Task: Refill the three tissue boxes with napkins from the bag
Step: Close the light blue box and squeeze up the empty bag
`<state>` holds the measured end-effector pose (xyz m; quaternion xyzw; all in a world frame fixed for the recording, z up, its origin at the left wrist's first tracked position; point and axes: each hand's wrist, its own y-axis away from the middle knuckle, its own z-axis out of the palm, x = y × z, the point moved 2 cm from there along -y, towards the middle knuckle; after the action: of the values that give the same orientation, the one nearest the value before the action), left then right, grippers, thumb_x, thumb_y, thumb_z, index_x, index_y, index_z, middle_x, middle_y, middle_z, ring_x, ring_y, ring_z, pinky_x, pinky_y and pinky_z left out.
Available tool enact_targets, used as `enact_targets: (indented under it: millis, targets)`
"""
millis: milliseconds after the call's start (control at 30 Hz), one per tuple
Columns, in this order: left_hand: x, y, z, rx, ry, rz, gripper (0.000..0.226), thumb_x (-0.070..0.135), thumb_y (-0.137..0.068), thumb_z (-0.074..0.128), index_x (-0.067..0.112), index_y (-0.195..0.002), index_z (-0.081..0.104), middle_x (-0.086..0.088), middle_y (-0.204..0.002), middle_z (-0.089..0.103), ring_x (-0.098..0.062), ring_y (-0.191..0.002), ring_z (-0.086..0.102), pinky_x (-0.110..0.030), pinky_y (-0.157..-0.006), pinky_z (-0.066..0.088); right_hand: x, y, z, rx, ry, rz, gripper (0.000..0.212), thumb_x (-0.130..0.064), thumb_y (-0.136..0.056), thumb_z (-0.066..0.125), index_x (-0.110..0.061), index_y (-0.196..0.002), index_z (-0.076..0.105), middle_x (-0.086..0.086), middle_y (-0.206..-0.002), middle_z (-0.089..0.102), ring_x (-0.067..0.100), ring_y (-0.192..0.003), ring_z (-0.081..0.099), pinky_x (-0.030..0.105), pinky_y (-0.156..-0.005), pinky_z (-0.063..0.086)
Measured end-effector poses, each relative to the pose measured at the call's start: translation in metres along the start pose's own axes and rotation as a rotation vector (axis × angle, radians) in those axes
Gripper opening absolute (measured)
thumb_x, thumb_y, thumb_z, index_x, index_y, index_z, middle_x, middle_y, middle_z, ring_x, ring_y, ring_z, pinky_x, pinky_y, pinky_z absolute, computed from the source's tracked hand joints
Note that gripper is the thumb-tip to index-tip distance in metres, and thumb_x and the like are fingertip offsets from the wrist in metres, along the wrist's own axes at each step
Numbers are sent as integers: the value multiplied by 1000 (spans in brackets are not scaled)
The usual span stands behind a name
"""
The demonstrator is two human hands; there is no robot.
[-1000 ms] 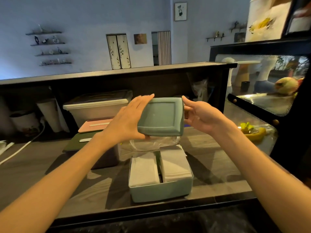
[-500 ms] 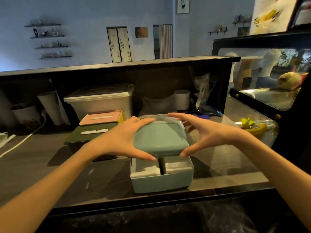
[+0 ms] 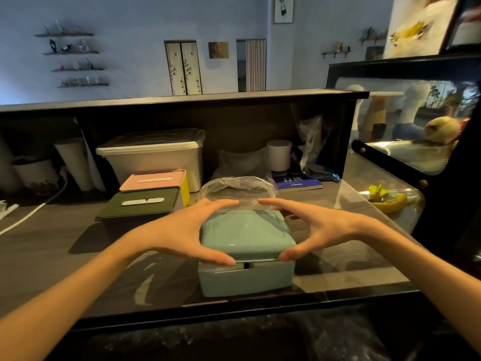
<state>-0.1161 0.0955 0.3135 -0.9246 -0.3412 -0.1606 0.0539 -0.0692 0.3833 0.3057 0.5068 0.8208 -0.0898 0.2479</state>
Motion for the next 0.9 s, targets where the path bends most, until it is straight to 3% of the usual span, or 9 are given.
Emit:
enact_targets:
  millis: [167, 267, 433, 767, 900]
  targets:
    - [-7, 9, 2, -96, 5, 14, 119, 69, -67, 82, 56, -153, 0, 23, -155, 24, 4, -140, 28, -20, -115, 31, -1, 2, 4, 11, 76, -35, 113, -66, -70, 84, -60, -154, 8, -23, -163, 22, 4, -148, 26, 41, -123, 29]
    - [-12, 11, 6, -107, 0, 18, 120, 64, -69, 83, 53, -155, 0, 23, -155, 23, 6, -140, 27, -11, -111, 27, -2, 1, 4, 7, 82, -38, 113, -65, -70, 84, -59, -154, 9, -23, -163, 22, 4, -147, 27, 40, -123, 29]
    - [-12, 10, 6, -68, 2, 8, 118, 67, -66, 83, 51, -155, 7, 19, -155, 28, 1, -139, 32, -22, -115, 35, -4, -2, 0, 4, 90, -5, 113, -64, -68, 86, -62, -152, 10, -22, -164, 24, 8, -143, 35, 42, -119, 36]
    - [-16, 15, 6, -26, 68, 28, 104, 61, -69, 85, 46, -150, 23, 24, -147, 36, 6, -134, 37, -22, -113, 40, -7, 3, -1, -27, 107, 55, 117, -59, -68, 88, -48, -157, 14, -16, -158, 32, 8, -138, 41, 37, -117, 39]
    - [-16, 15, 6, -5, 73, 40, 103, 58, -69, 86, 43, -151, 25, 25, -147, 36, 7, -133, 37, -16, -109, 40, -11, 3, -1, -11, 139, 44, 115, -56, -70, 87, -43, -158, 15, -16, -153, 35, 6, -135, 40, 27, -113, 39]
